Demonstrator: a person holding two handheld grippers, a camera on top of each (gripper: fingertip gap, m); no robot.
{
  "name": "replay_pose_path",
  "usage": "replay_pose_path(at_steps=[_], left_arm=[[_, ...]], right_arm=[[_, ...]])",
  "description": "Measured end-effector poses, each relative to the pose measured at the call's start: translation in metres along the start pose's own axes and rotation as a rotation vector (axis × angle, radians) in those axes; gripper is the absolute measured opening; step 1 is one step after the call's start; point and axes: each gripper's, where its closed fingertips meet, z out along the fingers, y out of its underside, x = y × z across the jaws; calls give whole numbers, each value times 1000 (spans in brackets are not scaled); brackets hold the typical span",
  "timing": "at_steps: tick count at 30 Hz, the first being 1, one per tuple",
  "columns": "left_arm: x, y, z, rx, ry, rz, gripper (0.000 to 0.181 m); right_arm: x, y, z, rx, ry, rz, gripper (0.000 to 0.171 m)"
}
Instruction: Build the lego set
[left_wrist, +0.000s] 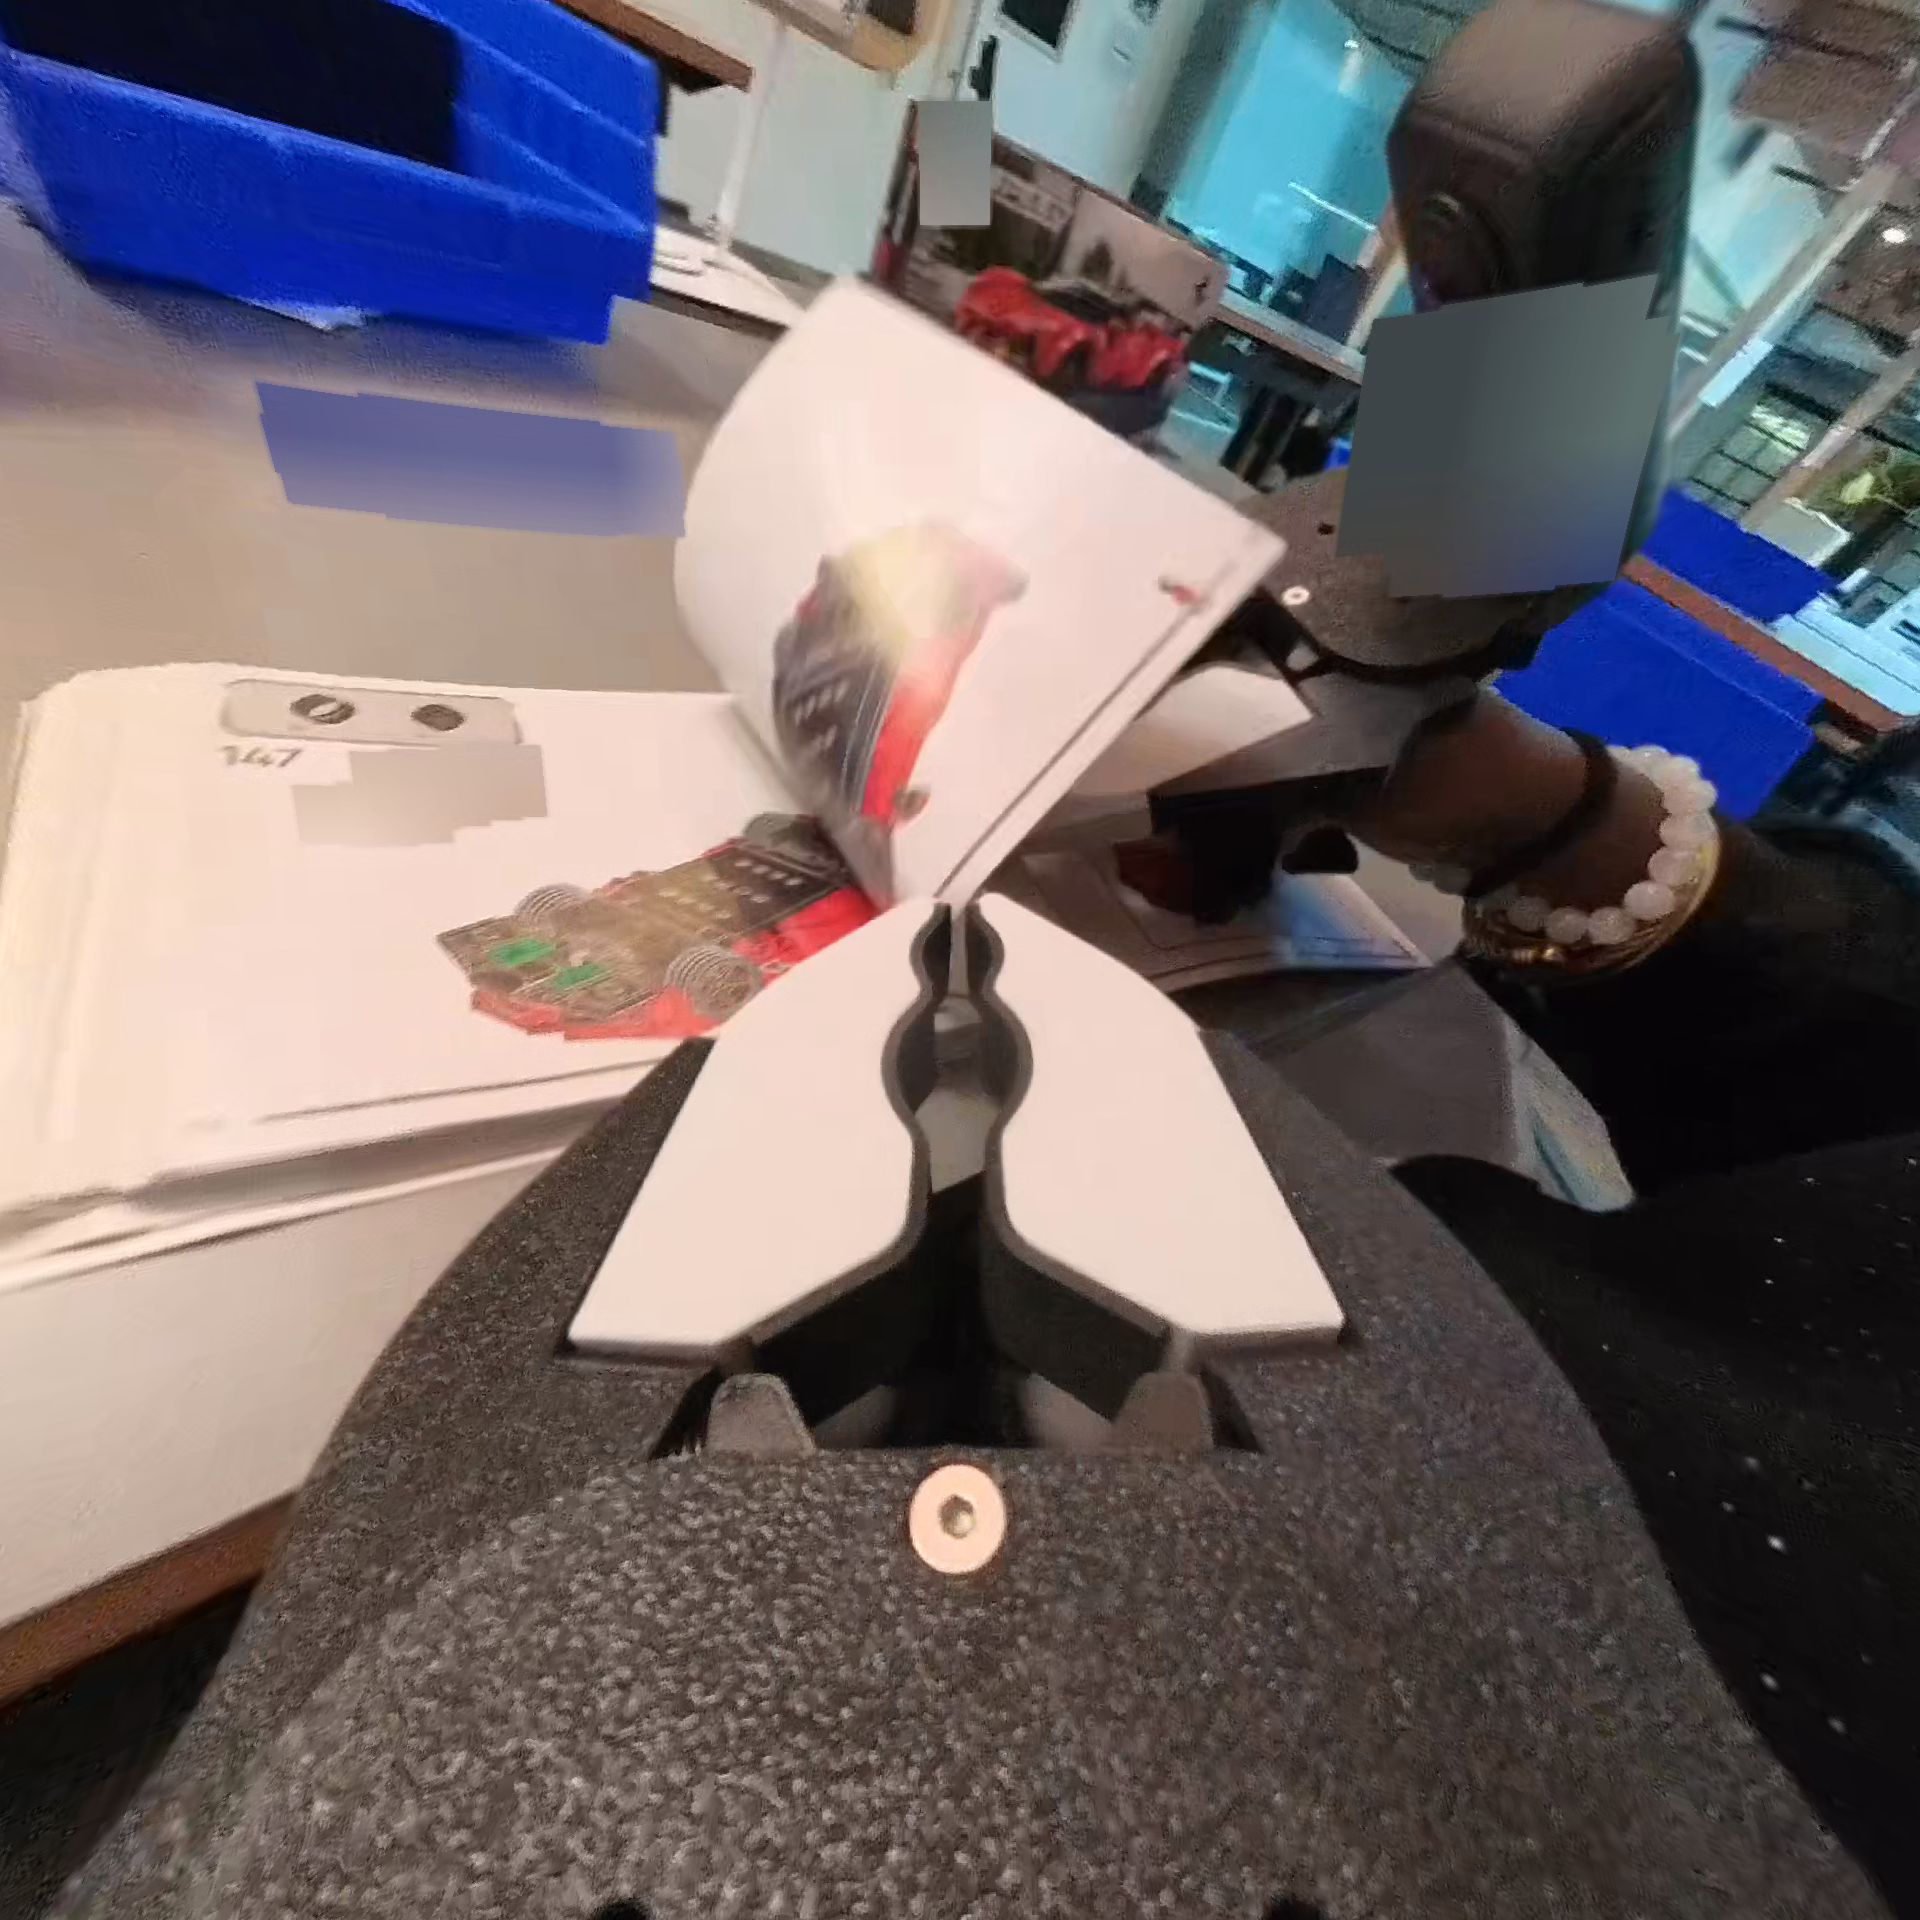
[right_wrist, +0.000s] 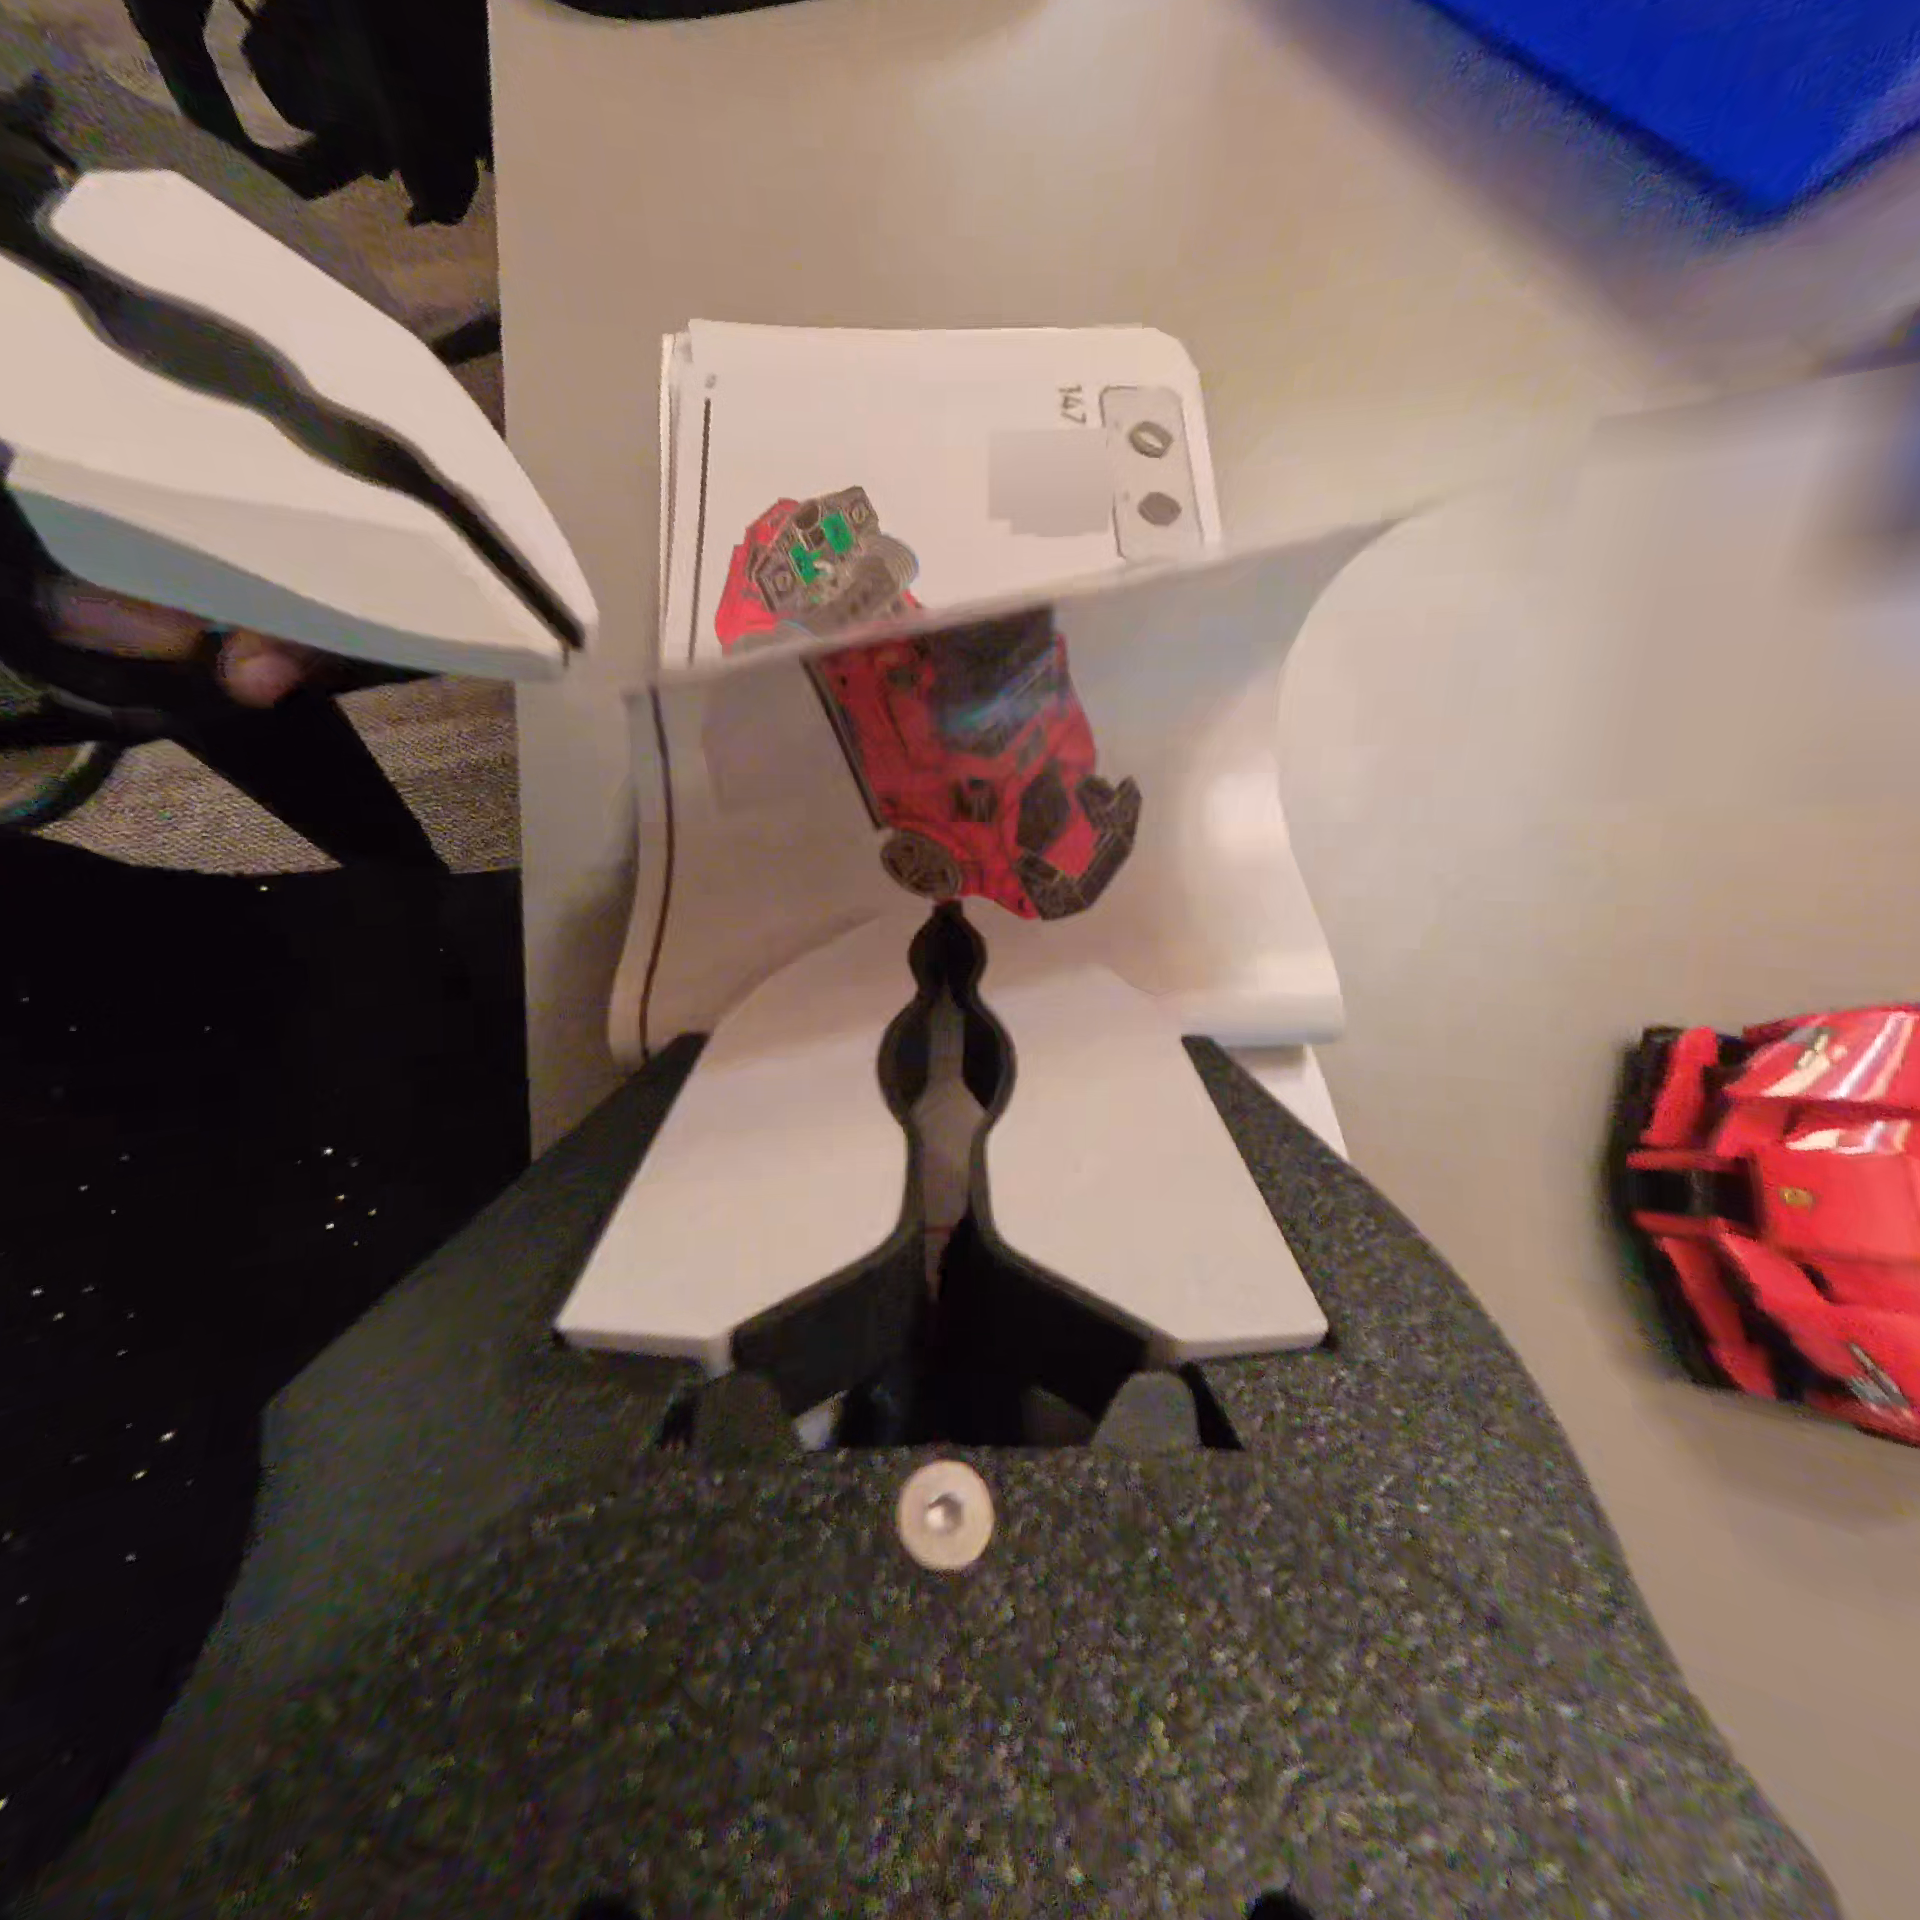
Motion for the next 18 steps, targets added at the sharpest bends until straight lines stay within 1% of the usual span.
replay_pose_path(at_steps=[2, 3, 4, 5, 6, 7, 8, 9, 10, 12, 14, 15, 18], left_arm=[[-18, -7, -17, 57, -86, 5, 6], [-29, -15, -28, 91, -150, 33, 10], [-37, -25, -38, 122, -217, 97, 11], [-38, -38, -46, 152, -271, 203, 10], [-30, -50, -48, 170, -290, 343, 9], [-16, -56, -41, 152, -266, 498, 8], [-3, -51, -27, 71, -226, 640, 7], [2, -38, -10, -60, -188, 744, 6], [-1, -26, 5, -171, -181, 800, 4], [-12, -6, 30, -290, -164, 826, 2], [-26, 19, 42, -436, -135, 758, 0], [-31, 28, 44, -481, -129, 714, 0], [-32, 30, 42, -492, -118, 640, 0]], right_arm=[[-2, -1, 9, 26, -16, -9, 0], [-4, -1, 12, 36, -25, -7, 0], [-4, -1, 14, 32, -28, -12, 0], [-4, -1, 15, 34, -25, -20, 0], [-4, -1, 15, 33, -23, -25, 0], [-5, -1, 15, 30, -22, -27, 0], [-5, -1, 15, 29, -23, -30, 0], [-5, 0, 15, 27, -26, -34, 0], [-5, 0, 16, 24, -31, -37, 0], [-6, 0, 15, 26, -45, -35, 0], [-6, 0, 13, 37, -64, -28, 0], [-7, 0, 11, 48, -78, -28, 0], [2, -6, -2, 135, -70, 12, 0]])
